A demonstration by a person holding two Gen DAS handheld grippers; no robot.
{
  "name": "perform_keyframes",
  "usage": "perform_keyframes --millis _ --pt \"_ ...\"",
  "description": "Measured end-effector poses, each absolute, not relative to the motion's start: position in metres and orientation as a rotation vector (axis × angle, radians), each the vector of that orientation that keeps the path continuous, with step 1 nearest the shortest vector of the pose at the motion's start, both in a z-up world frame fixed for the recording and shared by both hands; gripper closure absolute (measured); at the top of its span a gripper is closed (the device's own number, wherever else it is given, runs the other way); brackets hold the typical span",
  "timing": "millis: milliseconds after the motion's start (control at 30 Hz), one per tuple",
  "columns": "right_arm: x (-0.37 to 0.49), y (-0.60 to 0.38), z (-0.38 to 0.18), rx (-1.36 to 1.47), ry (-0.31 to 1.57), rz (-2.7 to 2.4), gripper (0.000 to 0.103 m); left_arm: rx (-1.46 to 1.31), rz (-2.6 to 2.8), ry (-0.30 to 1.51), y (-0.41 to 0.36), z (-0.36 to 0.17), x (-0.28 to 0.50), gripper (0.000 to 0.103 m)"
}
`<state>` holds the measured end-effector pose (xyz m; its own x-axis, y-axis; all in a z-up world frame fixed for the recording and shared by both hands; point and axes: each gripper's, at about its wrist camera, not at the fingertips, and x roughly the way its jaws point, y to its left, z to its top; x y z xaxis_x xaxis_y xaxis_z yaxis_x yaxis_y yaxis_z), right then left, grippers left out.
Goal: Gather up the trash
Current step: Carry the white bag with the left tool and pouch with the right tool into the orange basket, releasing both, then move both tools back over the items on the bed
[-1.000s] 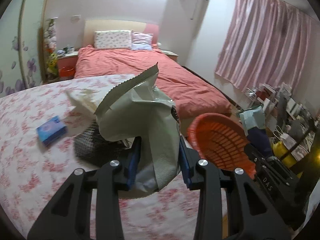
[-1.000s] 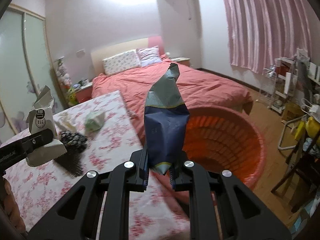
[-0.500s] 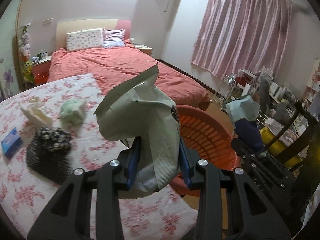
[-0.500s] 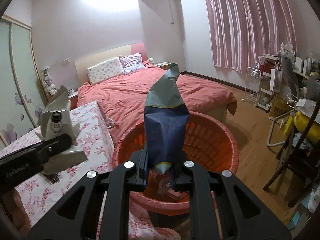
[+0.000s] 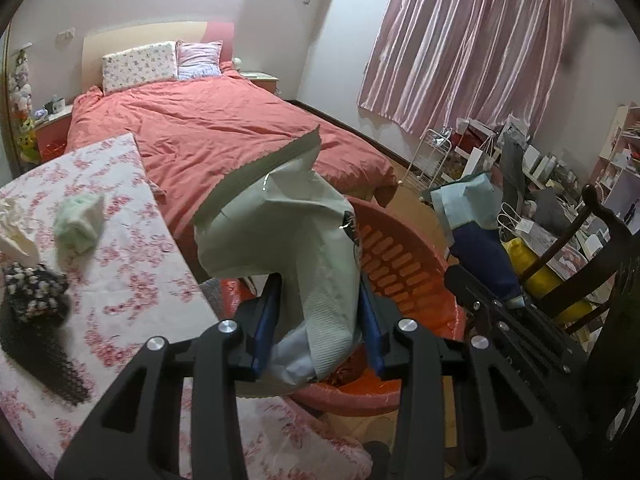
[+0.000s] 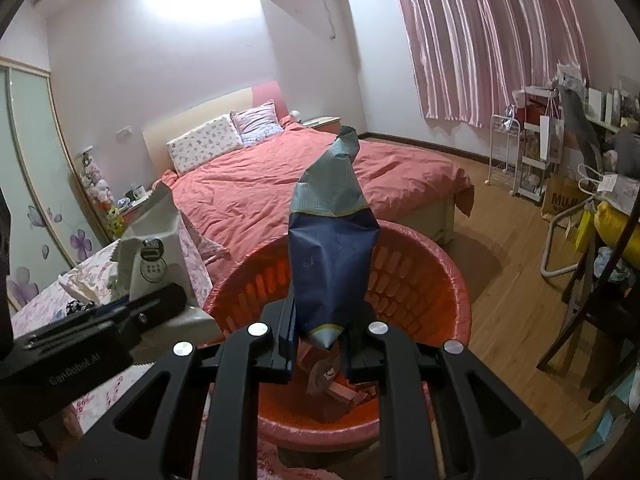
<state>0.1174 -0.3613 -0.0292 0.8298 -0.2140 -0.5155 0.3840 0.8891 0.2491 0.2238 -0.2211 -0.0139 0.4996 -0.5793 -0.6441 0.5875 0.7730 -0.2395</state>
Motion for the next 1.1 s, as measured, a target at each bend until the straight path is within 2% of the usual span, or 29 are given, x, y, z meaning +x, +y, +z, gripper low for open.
perform_keyframes --millis 167,267,333,367,533,900,1100 --pt "0.123 -0.374 -0.036 0.408 0.518 -0.304 0.087 0.028 -0.707 0.795 -0.234 -0.026 0.232 0.052" --pt "0.127 -0.386 -0.042 0.451 0.536 -0.296 0.083 0.045 -0.696 0.808 -0.24 -0.035 0.236 0.044" --pt "0.125 -0.388 -0.044 0.47 0.541 -0.292 0.072 0.053 -0.686 0.822 -0.242 -0.041 0.239 0.037" --pt "0.125 -0.388 -0.044 0.473 0.542 -0.294 0.07 0.054 -0.679 0.827 -0.242 -0.043 0.24 0.033" --pt "0.118 -0.386 -0.043 0.468 0.541 -0.313 0.049 0.053 -0.633 0.827 -0.228 -0.047 0.244 0.025" --pt "0.123 -0.363 -0.028 0.402 0.546 -0.293 0.047 0.09 -0.485 0.761 -0.168 -0.032 0.232 0.015" --pt "0.133 -0.326 -0.019 0.353 0.562 -0.201 0.047 0.081 -0.398 0.748 -0.123 -0.024 0.231 0.013"
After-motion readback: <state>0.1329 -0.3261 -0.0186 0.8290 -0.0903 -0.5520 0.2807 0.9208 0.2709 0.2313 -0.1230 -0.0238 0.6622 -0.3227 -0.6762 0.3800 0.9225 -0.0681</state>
